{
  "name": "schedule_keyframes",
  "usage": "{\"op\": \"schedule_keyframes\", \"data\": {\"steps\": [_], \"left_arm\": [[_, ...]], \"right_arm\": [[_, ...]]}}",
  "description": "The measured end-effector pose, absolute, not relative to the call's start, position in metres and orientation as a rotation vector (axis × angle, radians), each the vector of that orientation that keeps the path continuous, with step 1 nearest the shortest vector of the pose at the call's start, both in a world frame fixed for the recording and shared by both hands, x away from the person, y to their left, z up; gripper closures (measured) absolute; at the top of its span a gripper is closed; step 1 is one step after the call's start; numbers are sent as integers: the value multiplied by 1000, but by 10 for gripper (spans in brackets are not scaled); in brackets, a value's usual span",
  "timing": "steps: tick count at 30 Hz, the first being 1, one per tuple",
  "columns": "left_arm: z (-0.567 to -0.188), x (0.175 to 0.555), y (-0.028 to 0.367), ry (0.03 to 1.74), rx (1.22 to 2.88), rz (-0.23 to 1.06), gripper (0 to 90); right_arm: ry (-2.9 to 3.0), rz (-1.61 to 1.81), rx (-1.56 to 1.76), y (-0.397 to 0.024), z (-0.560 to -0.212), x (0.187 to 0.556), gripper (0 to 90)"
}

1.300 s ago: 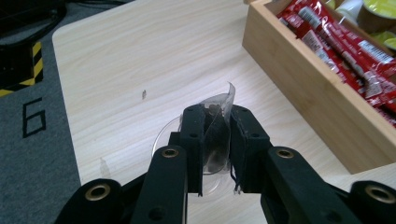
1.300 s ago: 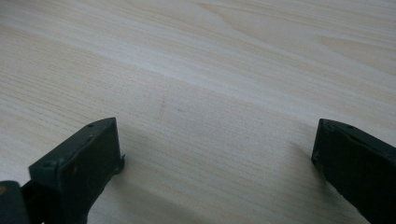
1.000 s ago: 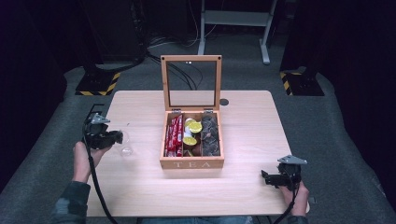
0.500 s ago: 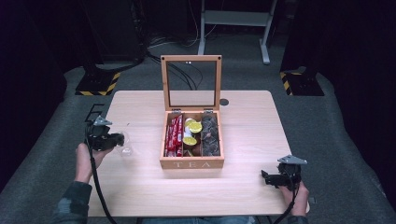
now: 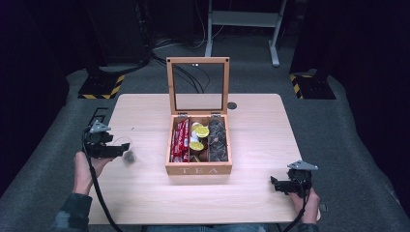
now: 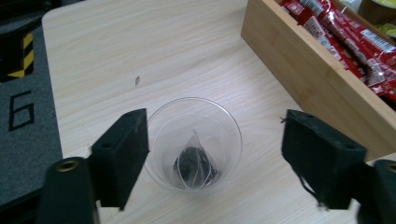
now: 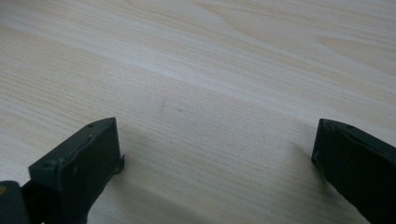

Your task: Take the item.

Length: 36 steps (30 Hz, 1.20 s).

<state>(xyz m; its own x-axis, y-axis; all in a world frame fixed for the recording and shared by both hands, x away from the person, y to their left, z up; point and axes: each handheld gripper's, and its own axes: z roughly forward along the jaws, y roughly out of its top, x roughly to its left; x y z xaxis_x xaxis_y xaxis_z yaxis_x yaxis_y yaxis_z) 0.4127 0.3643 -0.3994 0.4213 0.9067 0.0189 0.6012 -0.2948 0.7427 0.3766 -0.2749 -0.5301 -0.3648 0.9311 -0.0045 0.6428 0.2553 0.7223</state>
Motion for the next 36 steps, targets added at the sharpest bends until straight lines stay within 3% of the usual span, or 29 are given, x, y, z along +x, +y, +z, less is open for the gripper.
{"op": "schedule_keyframes", "data": {"steps": [3,10,17,36], "left_arm": [[-398,406,364,1268,1988,612,150],[-399,378,365,1250,1925,676,111],[-425,360,362,1263,1888,690,75],[-496,345,332,1285,1874,585,13]], "right_arm": [[2098,896,1434,-275,-530,377,2],[2088,893,1439,-274,-530,377,2],[2097,892,1429,-275,-530,377,2],[2087,894,1438,-274,-531,377,1]]}}
